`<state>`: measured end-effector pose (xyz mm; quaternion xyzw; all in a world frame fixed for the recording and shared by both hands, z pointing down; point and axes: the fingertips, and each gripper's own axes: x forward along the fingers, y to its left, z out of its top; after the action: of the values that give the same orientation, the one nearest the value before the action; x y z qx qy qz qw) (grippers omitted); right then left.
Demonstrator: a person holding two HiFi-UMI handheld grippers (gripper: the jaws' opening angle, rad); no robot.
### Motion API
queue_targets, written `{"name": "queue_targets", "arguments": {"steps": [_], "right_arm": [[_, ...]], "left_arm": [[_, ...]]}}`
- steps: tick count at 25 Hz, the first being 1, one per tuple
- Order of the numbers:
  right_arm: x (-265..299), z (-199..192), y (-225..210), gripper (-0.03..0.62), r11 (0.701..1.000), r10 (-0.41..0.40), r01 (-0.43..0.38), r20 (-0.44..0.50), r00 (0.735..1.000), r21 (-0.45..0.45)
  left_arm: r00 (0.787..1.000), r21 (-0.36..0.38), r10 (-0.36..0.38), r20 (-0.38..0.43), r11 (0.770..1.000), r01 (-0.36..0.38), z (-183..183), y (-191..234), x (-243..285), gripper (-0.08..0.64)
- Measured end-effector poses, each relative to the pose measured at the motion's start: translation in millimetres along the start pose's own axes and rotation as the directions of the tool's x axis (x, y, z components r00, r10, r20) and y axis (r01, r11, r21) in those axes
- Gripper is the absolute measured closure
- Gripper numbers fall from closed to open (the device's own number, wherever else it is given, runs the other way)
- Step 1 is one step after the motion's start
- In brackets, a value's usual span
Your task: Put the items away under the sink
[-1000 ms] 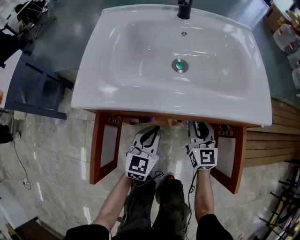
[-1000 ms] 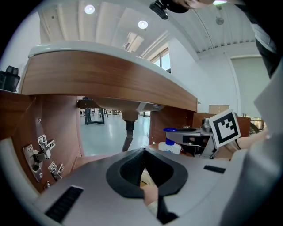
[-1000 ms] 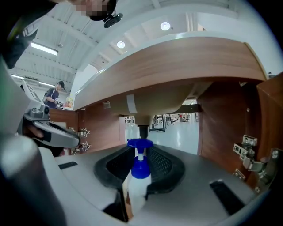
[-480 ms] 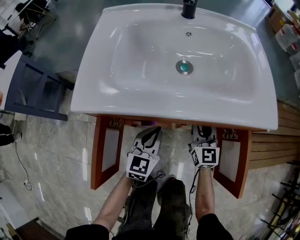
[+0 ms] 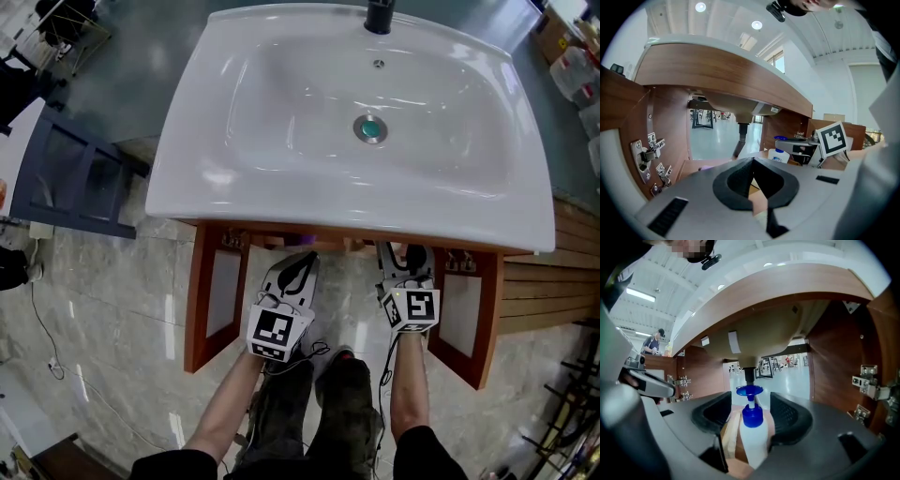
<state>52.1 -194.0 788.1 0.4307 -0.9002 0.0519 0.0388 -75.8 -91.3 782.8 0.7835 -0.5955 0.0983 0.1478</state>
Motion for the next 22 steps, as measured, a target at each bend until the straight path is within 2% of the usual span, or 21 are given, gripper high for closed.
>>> {"name": "queue_targets", "arguments": {"steps": [3, 9, 14, 22], "right_arm": [[-4.2, 1.6, 0.5, 0.319, 1.000, -0.005, 0.005, 0.001, 1.000, 0.006], [-13.8, 12.2, 5.7, 0.316, 1.000, 0.004, -0.004, -0.003, 1.000, -0.012], [-27.9, 23.7, 10.2, 0.318, 1.000, 0.021, -0.021, -0.008, 1.000, 0.007], [-58.1, 59.6, 18.3, 0.324, 1.000, 0.017, -0.016, -0.050, 0.999, 0.015]], "left_arm": [[1.000, 0.006, 0.001, -0.001, 1.000, -0.001, 3.6, -1.3, -4.4, 0.552], [1.000, 0.016, 0.000, -0.001, 1.000, 0.000, 12.1, -7.1, -14.0, 0.554], [1.000, 0.019, -0.005, -0.008, 1.000, 0.005, 22.0, -16.3, -23.7, 0.552], [1.000, 0.033, -0.014, -0.027, 0.999, 0.015, 59.4, -34.8, -46.8, 0.552]]}}
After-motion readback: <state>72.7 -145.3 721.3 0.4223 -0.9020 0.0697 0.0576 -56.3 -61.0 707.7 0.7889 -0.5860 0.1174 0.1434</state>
